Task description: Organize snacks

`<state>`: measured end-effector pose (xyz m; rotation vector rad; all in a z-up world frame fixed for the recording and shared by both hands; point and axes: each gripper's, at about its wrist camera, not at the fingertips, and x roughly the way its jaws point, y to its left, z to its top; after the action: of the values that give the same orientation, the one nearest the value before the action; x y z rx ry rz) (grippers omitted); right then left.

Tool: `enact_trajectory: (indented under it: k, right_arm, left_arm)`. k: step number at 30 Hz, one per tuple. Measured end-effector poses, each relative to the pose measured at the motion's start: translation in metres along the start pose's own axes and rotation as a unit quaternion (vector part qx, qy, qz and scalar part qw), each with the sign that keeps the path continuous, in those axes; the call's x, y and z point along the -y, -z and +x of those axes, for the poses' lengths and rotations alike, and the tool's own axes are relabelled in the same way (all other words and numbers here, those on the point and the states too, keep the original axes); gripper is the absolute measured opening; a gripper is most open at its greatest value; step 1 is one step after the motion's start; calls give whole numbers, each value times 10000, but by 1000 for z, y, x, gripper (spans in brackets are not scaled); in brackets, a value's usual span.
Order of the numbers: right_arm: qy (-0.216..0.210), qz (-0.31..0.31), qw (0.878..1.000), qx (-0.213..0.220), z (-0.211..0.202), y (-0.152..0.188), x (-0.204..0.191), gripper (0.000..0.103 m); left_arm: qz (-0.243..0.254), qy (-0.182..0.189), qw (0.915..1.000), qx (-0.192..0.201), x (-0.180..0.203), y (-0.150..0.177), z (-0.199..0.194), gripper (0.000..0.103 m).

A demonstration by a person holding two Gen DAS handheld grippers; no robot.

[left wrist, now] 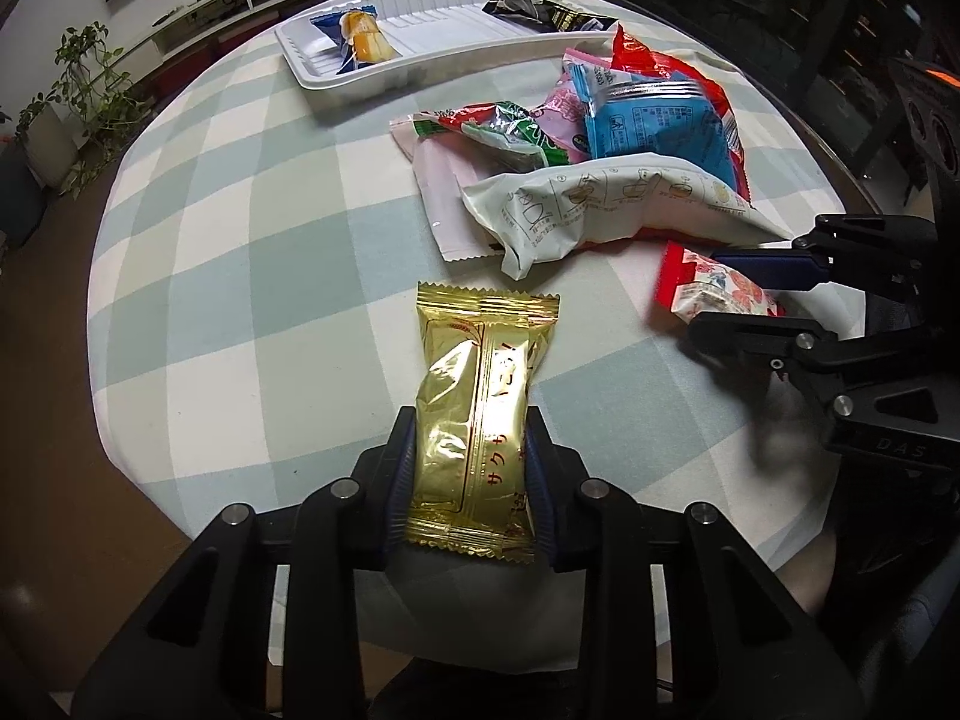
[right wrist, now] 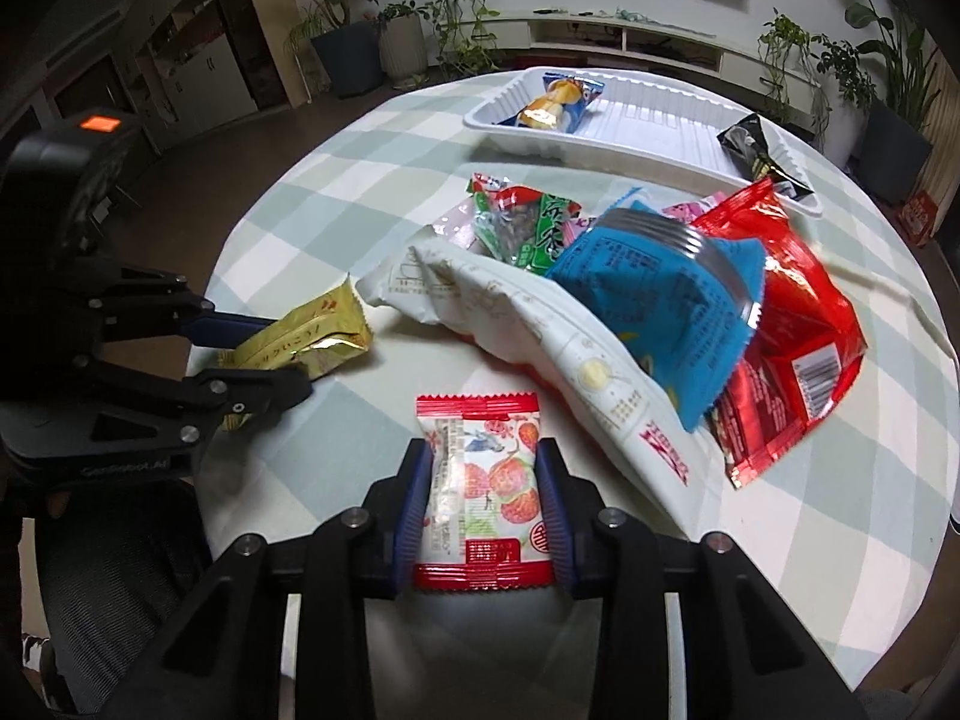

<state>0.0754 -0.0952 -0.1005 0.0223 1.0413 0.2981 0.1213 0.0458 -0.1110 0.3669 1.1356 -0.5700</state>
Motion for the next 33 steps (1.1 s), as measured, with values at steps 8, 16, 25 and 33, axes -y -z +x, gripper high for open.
enact_trajectory:
  k: [8, 16, 25, 33]
  right_arm:
    - [-166, 28, 9995, 263, -22, 1, 2, 38]
    - [-150, 320, 9982, 475, -45, 0, 31, 38]
    - [131, 690, 9930, 953, -81, -23, 85, 38]
    - [460, 637, 9863, 1449, -107, -74, 124, 38]
  left_arm:
    - [-228, 106, 9995, 187, -5, 4, -12, 30]
    - [-509, 368, 9962, 604, -8, -1, -39, 30]
    - [-630, 528, 9896, 1183, -12, -50, -72, 30]
    - [-808, 659, 9814, 1612, -34, -130, -85, 30]
